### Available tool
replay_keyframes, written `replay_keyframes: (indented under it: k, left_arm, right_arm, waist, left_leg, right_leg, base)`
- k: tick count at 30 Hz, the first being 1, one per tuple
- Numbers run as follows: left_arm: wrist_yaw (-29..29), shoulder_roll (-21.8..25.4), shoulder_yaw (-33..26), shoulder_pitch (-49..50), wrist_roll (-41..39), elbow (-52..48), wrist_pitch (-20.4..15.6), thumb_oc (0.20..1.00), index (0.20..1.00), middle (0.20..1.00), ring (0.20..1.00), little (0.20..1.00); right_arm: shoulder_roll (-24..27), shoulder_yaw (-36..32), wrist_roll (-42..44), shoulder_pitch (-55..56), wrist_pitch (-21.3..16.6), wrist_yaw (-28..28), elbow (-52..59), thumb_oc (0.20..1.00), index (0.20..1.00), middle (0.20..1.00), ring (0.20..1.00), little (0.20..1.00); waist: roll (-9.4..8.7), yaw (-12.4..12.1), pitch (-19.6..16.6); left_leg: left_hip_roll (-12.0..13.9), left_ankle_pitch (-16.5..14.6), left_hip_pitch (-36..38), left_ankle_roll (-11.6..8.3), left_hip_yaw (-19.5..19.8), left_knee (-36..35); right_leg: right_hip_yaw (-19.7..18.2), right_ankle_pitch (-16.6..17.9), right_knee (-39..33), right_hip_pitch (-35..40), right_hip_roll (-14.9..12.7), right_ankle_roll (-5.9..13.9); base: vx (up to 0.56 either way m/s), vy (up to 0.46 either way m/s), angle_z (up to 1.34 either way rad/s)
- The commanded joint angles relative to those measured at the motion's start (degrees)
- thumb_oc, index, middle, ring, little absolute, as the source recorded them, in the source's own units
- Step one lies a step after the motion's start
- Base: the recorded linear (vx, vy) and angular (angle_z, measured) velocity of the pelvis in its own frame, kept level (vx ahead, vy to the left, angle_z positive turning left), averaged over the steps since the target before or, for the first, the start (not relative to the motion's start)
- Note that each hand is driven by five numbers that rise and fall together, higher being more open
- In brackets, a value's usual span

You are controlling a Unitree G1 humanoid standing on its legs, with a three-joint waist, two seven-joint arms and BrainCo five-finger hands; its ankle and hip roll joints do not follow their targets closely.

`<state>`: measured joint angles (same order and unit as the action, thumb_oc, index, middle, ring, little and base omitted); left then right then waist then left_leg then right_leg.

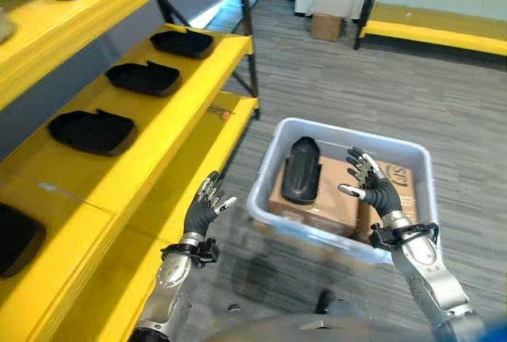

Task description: Move parts from the plastic box to the shelf.

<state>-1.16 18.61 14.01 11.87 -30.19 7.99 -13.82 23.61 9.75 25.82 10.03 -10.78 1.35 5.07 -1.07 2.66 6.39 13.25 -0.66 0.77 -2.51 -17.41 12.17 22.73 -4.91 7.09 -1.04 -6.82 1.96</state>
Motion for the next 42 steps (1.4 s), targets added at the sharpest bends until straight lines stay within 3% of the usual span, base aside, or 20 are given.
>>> replay_keyframes:
  k: [1,2,4,6,7,8,9,10,11,12,15,17,23,26,35,42]
  left_arm:
    - [0.9,2.6,-3.3,-1.6,-1.2,-3.8,-2.1,1.0,1.0,1.0,1.0,1.0]
    - [0.2,2.3,-3.2,-1.9,-1.3,-3.6,-2.3,1.0,1.0,1.0,1.0,1.0]
    - [0.1,2.2,-3.2,-1.9,-1.6,-3.7,-2.4,1.0,1.0,1.0,1.0,1.0]
    - [0.3,2.4,-3.7,-1.1,-1.5,-4.8,-2.3,1.0,1.0,1.0,1.0,1.0]
    - [0.3,2.4,-3.7,-1.1,-1.5,-4.8,-2.3,1.0,1.0,1.0,1.0,1.0]
    - [0.1,2.5,-3.8,-0.8,-1.9,-5.2,-2.8,1.0,1.0,1.0,1.0,1.0]
    - [-0.2,2.7,-4.0,-1.0,-1.5,-5.0,-2.9,1.0,1.0,1.0,1.0,1.0]
    - [-0.2,2.7,-4.0,-1.0,-1.5,-5.0,-2.9,1.0,1.0,1.0,1.0,1.0]
    - [-1.3,2.5,-4.5,-2.3,-1.3,-4.6,-3.5,1.0,1.0,1.0,1.0,1.0]
    - [-1.1,2.3,-4.8,-2.1,-1.6,-4.9,-3.7,1.0,1.0,1.0,1.0,1.0]
    - [-1.0,2.5,-5.0,-2.1,-1.1,-5.2,-4.0,1.0,1.0,1.0,1.0,1.0]
    - [-0.8,3.3,-4.7,-2.6,-1.3,-5.8,-4.3,1.0,1.0,1.0,1.0,1.0]
    - [-3.2,6.1,-5.1,-6.6,0.4,-6.1,-5.0,1.0,1.0,1.0,1.0,1.0]
    - [-6.1,6.7,-2.6,-13.1,3.9,-4.3,-5.6,1.0,1.0,1.0,1.0,1.0]
    - [-10.2,4.7,3.6,-23.9,6.6,-1.1,-6.0,1.0,1.0,1.0,1.0,1.0]
    - [-14.7,3.0,4.3,-29.4,7.8,1.2,-6.9,1.0,1.0,1.0,1.0,1.0]
  right_arm:
    - [2.9,1.9,2.6,-3.4,-3.6,-0.3,5.0,1.0,1.0,1.0,1.0,1.0]
    - [3.8,1.3,2.4,-3.4,-4.0,-0.4,5.6,1.0,1.0,1.0,1.0,1.0]
    - [4.0,1.1,2.1,-3.4,-3.9,-0.3,5.8,1.0,1.0,1.0,1.0,1.0]
    - [4.5,0.2,1.6,-3.1,-4.2,0.3,5.9,1.0,1.0,1.0,1.0,1.0]
    - [4.5,0.2,1.6,-3.1,-4.2,0.3,5.9,1.0,1.0,1.0,1.0,1.0]
    - [4.6,-0.2,1.1,-3.4,-4.7,1.0,5.0,1.0,1.0,1.0,1.0,1.0]
    - [4.8,-0.2,0.7,-3.8,-4.9,1.4,4.4,1.0,1.0,1.0,1.0,1.0]
    - [4.8,-0.2,0.7,-3.8,-4.9,1.4,4.4,1.0,1.0,1.0,1.0,1.0]
    - [4.8,-0.9,0.6,-3.8,-5.2,2.5,3.4,1.0,1.0,1.0,1.0,1.0]
    - [4.3,-1.0,1.0,-3.3,-5.1,2.4,3.4,1.0,1.0,1.0,1.0,1.0]
    - [3.5,-1.2,1.2,-2.4,-4.9,1.8,4.0,1.0,1.0,1.0,1.0,1.0]
    - [2.6,-1.8,2.2,-1.1,-4.5,1.3,4.5,1.0,1.0,1.0,1.0,1.0]
    - [1.0,-0.3,5.5,-2.5,-3.8,1.1,4.1,1.0,1.0,1.0,1.0,1.0]
    - [1.2,-0.4,4.3,-3.5,-4.3,1.9,4.6,1.0,1.0,1.0,1.0,1.0]
    - [1.0,2.6,5.1,-6.1,-5.6,3.0,6.5,1.0,1.0,1.0,1.0,1.0]
    - [0.8,4.6,5.2,-8.6,-6.6,5.1,7.4,1.0,1.0,1.0,1.0,1.0]
  waist:
    - [-1.18,-1.0,3.4]
    - [-1.67,-2.0,5.6]
    - [-1.98,-2.0,5.8]
    - [-1.64,-2.2,6.0]
    - [-1.78,-2.2,5.9]
    - [-1.3,-2.8,6.2]
    - [-0.71,-2.9,6.3]
    - [-0.71,-2.9,6.3]
    - [1.13,-2.6,6.9]
    - [1.67,-2.8,7.2]
    - [2.11,-2.6,7.2]
    - [0.87,-2.5,8.3]
    - [-2.17,-2.8,10.5]
    - [-4.88,-1.6,11.3]
    - [-6.92,0.6,14.2]
    - [-7.88,1.9,16.3]
  left_leg:
    - [-3.2,1.3,-3.4,-2.47,4.9,12.2]
    - [-5.7,3.0,-7.2,-2.92,9.9,18.2]
    - [-6.1,3.4,-8.6,-2.6,11.6,16.5]
    - [-3.5,2.6,-8.0,-1.73,12.6,5.7]
    - [-3.7,2.9,-7.9,-1.67,12.5,5.3]
    - [-0.2,5.8,-7.3,-2.3,14.4,-6.0]
    - [1.5,8.8,-7.2,-3.25,15.1,-10.5]
    - [1.5,8.9,-7.0,-3.26,15.1,-10.7]
    - [4.8,13.0,-7.9,-5.5,14.5,-14.6]
    - [4.0,10.4,-6.7,-4.78,14.8,-13.8]
    - [2.7,9.3,-7.1,-5.0,14.2,-12.7]
    - [0.2,5.2,-8.7,-3.7,12.9,-8.4]
    - [-2.4,1.5,-12.9,-2.61,9.3,-3.0]
    - [-2.2,1.4,-16.0,-2.75,8.2,-1.6]
    - [0.6,4.4,-16.7,-4.38,6.8,-4.8]
    - [2.6,6.4,-17.1,-5.28,5.0,-7.2]
  right_leg:
    - [-4.3,5.1,-6.2,1.1,-0.3,0.38]
    - [-5.3,4.3,-5.6,1.3,-0.1,-0.46]
    - [-5.4,4.2,-5.6,0.8,-0.4,-0.32]
    - [-6.2,3.7,-5.5,0.5,-0.6,1.06]
    - [-6.3,3.8,-5.6,0.4,-0.8,1.07]
    - [-7.4,3.6,-5.3,0.2,-1.3,2.05]
    - [-7.8,3.1,-5.0,-0.1,-1.4,2.46]
    - [-7.9,3.1,-5.0,0.0,-1.4,2.46]
    - [-8.7,2.7,-3.3,-1.0,-3.5,4.07]
    - [-9.7,2.3,-2.6,-1.0,-4.1,4.97]
    - [-10.8,3.9,-2.8,-1.2,-5.4,5.51]
    - [-11.5,6.0,-4.2,-0.5,-8.5,7.1]
    - [-13.3,11.7,-8.2,-3.4,-12.1,9.02]
    - [-13.0,13.0,-9.2,-5.9,-11.9,9.3]
    - [-14.7,12.6,-7.6,-11.2,-9.0,8.55]
    - [-16.8,12.7,-6.0,-15.9,-6.7,8.52]
  base:
    - [0.14,-0.607,-0.77]
    - [0.0,-0.084,-0.64]
    - [0.04,-0.044,-0.69]
    - [0.12,0.062,-0.18]
    - [0.14,0.176,-0.11]
    - [0.12,0.199,-0.16]
    - [0.12,0.198,-0.15]
    - [0.15,0.375,-0.22]
    - [0.16,0.422,-0.3]
    - [0.15,0.425,-0.36]
    - [0.09,0.26,-0.59]
    - [0.09,0.349,-0.22]
    - [-0.01,0.206,-0.26]
    - [0.02,0.085,-0.08]
    - [-0.01,-0.05,-0.12]
    - [-0.02,-0.053,-0.23]
